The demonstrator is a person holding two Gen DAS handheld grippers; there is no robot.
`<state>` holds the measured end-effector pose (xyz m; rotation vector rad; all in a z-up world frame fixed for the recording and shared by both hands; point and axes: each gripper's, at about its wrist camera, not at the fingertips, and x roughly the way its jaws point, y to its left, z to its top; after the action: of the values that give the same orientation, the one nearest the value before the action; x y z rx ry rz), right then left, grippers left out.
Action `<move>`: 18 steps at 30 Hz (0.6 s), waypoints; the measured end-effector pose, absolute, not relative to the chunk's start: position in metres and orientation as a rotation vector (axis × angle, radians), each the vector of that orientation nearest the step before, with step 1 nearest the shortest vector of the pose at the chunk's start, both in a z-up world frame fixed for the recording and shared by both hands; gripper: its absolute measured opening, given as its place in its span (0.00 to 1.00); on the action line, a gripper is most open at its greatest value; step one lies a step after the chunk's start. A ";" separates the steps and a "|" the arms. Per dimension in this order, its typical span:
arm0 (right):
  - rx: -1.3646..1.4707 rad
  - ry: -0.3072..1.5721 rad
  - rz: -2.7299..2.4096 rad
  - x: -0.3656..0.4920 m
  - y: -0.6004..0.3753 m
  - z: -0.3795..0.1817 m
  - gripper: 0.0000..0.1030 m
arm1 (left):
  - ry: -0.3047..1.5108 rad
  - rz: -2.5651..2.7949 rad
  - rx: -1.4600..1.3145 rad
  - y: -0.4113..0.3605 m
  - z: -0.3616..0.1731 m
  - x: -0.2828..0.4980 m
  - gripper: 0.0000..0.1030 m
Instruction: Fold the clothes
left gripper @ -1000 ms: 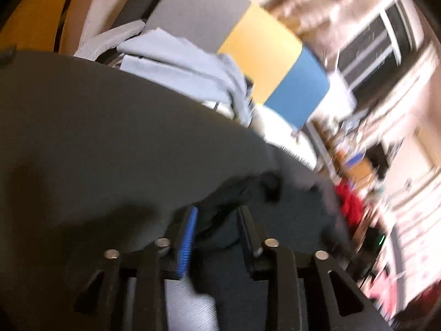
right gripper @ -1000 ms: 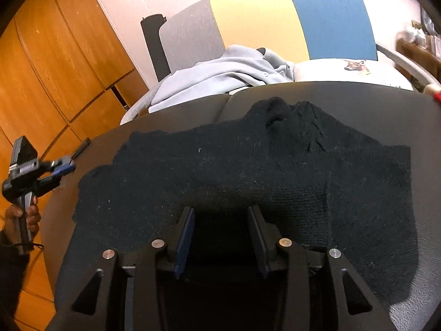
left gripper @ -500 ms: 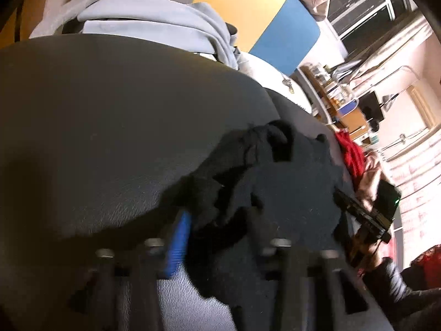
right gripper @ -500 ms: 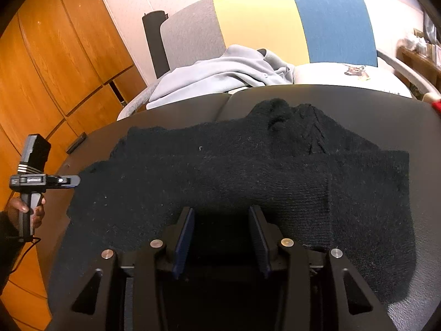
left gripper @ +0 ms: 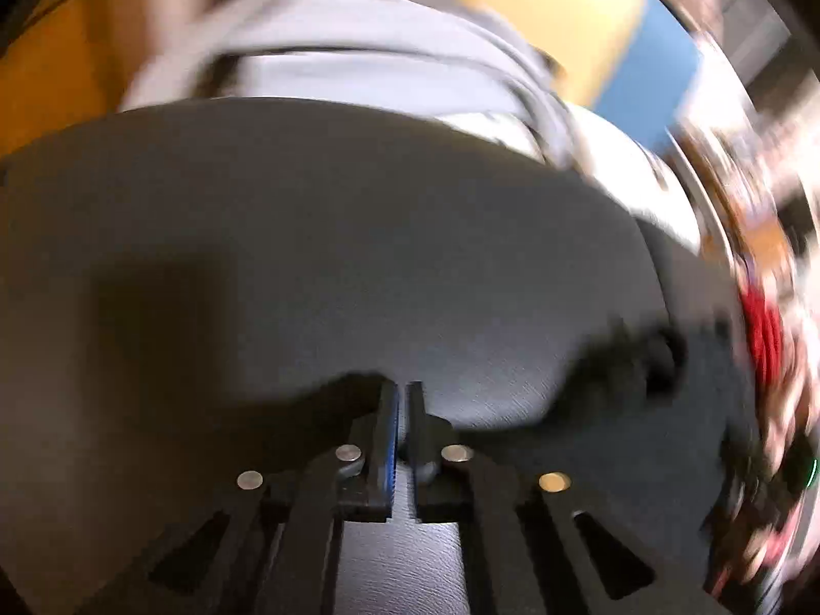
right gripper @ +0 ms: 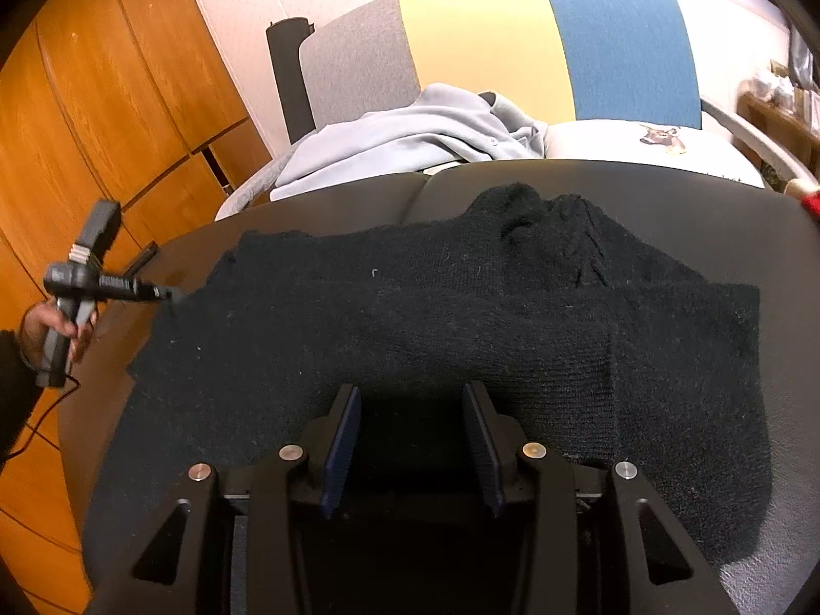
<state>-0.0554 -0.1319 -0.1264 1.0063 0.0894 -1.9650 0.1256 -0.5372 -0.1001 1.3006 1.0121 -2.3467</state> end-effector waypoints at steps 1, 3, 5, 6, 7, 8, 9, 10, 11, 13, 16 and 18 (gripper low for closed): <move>1.007 0.087 -1.964 -0.055 -0.132 -0.127 0.42 | 1.091 -2.325 1.223 -0.547 -0.096 0.135 0.04; 1.007 0.083 -1.963 -0.056 -0.131 -0.127 0.42 | 1.151 -2.353 1.100 -0.549 -0.083 0.157 0.07; 1.007 0.078 -1.962 -0.056 -0.131 -0.127 0.42 | 1.142 -2.497 1.071 -0.525 -0.069 0.174 0.14; 1.007 0.077 -1.962 -0.056 -0.131 -0.127 0.42 | 1.109 -2.557 1.094 -0.508 -0.066 0.176 0.16; 1.007 0.076 -1.962 -0.056 -0.131 -0.127 0.42 | 1.074 -2.615 1.117 -0.491 -0.064 0.178 0.16; 1.007 0.075 -1.962 -0.056 -0.131 -0.127 0.42 | 1.038 -2.674 1.140 -0.474 -0.061 0.180 0.16; 1.007 0.074 -1.962 -0.057 -0.131 -0.127 0.42 | 0.996 -2.718 1.169 -0.458 -0.061 0.180 0.16; 1.007 0.074 -1.962 -0.057 -0.131 -0.127 0.42 | 0.934 -2.704 1.221 -0.444 -0.068 0.173 0.18; 1.006 0.078 -1.965 -0.056 -0.131 -0.127 0.42 | 0.850 -2.630 1.282 -0.437 -0.080 0.164 0.20; 1.005 0.088 -1.970 -0.056 -0.132 -0.127 0.42 | 0.734 -2.426 1.347 -0.439 -0.110 0.152 0.14; 1.007 0.097 -1.971 -0.057 -0.133 -0.127 0.42 | 0.867 -2.386 1.211 -0.457 -0.113 0.159 0.13; 1.008 0.117 -1.974 -0.060 -0.135 -0.126 0.42 | 0.919 -2.350 1.192 -0.458 -0.108 0.164 0.14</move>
<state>-0.0601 -0.1352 -0.1261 1.0075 0.1168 -1.9742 0.1640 -0.4578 -0.1078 1.1924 0.9187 -2.3499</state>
